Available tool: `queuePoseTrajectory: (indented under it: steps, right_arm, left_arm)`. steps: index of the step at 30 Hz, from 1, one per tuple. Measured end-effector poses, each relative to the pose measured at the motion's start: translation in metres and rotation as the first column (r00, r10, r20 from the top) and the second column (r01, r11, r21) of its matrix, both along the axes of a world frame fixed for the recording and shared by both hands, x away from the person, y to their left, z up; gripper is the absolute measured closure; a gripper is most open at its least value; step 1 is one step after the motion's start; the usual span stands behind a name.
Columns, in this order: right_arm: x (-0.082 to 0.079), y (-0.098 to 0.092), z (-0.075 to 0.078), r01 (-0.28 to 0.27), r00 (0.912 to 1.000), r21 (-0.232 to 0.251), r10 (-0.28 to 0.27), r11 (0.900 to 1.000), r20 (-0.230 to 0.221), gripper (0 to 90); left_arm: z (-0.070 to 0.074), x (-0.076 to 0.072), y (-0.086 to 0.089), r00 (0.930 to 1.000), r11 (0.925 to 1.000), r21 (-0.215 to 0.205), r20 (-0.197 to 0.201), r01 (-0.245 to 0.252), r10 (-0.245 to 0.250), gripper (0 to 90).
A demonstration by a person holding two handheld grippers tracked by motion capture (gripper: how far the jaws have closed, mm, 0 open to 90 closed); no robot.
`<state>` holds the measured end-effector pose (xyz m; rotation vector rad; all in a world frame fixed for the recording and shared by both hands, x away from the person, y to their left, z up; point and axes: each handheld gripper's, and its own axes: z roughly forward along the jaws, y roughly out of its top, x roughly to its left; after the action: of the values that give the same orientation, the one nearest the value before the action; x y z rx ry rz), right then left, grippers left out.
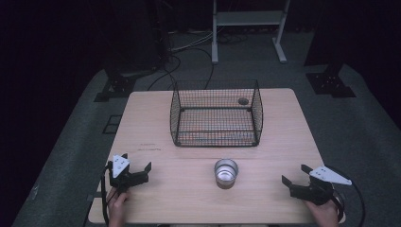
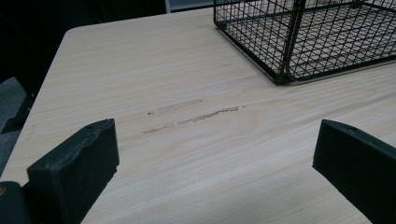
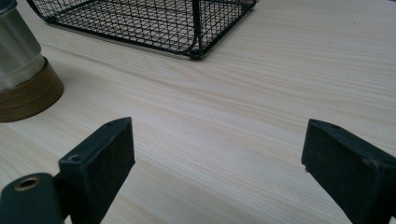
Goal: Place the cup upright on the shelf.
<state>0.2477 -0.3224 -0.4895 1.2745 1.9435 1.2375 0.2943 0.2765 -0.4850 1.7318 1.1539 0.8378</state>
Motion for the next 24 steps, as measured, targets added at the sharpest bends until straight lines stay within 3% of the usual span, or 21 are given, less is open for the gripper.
queuePoseTrajectory:
  steps: [24]
  right_arm:
    - [0.007,0.019,0.02,-0.084,0.9957,-0.02,0.085,0.996,0.037,8.8]
  left_arm:
    - [0.0,-0.001,-0.001,1.0,0.9999,0.015,-0.002,0.006,-0.006,0.0]
